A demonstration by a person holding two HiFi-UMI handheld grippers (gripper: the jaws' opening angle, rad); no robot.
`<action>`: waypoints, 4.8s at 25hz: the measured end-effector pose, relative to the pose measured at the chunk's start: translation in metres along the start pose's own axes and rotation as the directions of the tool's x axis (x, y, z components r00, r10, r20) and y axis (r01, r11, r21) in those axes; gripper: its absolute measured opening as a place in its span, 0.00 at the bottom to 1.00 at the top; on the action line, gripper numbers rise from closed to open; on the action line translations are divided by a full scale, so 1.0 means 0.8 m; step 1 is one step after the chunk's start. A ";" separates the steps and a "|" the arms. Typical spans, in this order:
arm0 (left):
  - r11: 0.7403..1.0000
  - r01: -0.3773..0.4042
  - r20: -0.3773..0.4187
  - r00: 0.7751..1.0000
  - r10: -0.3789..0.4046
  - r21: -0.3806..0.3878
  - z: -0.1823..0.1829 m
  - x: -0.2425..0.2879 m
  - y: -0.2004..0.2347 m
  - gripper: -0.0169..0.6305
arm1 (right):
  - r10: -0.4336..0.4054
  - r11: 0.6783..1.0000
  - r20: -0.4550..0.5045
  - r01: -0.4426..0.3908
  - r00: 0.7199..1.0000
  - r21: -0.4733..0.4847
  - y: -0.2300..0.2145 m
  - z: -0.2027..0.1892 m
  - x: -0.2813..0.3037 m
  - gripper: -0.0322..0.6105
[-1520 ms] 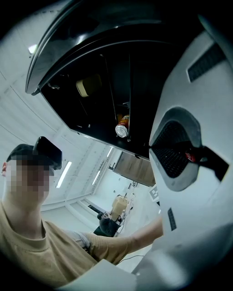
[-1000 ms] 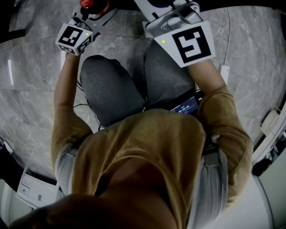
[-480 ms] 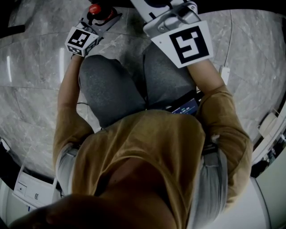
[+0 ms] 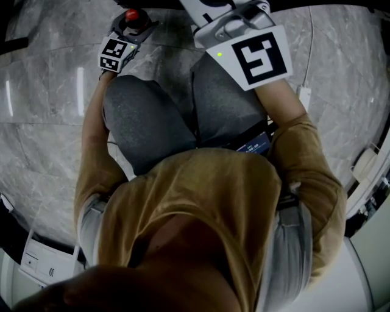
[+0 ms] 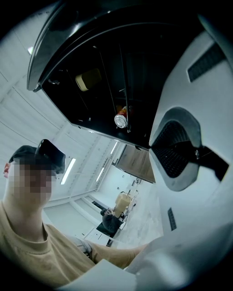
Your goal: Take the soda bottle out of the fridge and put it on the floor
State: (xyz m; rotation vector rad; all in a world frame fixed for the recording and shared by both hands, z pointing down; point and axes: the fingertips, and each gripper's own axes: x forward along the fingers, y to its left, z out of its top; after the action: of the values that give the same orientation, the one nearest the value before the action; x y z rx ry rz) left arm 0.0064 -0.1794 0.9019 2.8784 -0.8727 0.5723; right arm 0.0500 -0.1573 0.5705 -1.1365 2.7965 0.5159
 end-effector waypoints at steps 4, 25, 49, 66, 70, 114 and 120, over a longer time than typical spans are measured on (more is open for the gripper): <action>1.000 0.006 -0.033 0.999 -0.007 -0.009 -0.024 0.022 -0.002 0.50 | 0.017 1.000 -0.007 -0.017 1.000 -0.003 0.004 -0.003 0.001 0.05; 0.997 -0.058 -0.115 0.992 0.052 -0.050 -0.109 0.082 -0.003 0.50 | 0.044 0.999 -0.038 -0.044 0.998 0.005 0.010 -0.022 -0.002 0.05; 0.987 -0.126 -0.155 0.982 0.110 -0.096 -0.159 0.072 0.001 0.50 | 0.038 0.999 -0.049 -0.038 0.998 0.010 0.008 -0.029 -0.005 0.05; 0.989 -0.147 -0.206 0.968 0.140 -0.017 -0.188 0.051 -0.010 0.50 | 0.014 1.000 -0.029 -0.014 0.999 -0.003 0.002 -0.019 -0.004 0.05; 0.990 -0.134 -0.231 0.966 0.118 -0.053 -0.194 0.055 -0.010 0.50 | 0.017 1.000 -0.018 -0.017 1.000 -0.003 0.005 -0.016 -0.003 0.05; 0.923 -0.191 -0.183 0.974 0.135 -0.335 -0.112 0.008 0.008 0.59 | 0.068 0.993 -0.146 -0.054 0.987 0.103 0.000 -0.010 0.059 0.05; 0.928 -0.203 -0.247 0.961 0.126 -0.314 -0.058 -0.045 -0.014 0.59 | 0.112 0.987 -0.162 -0.090 0.980 0.133 0.006 0.043 0.078 0.05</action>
State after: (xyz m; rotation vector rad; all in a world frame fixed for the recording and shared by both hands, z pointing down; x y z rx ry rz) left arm -0.0304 -0.1430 0.9320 2.3969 -1.0658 0.6716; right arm 0.0000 -0.1838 0.5273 -1.0644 2.9947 0.2578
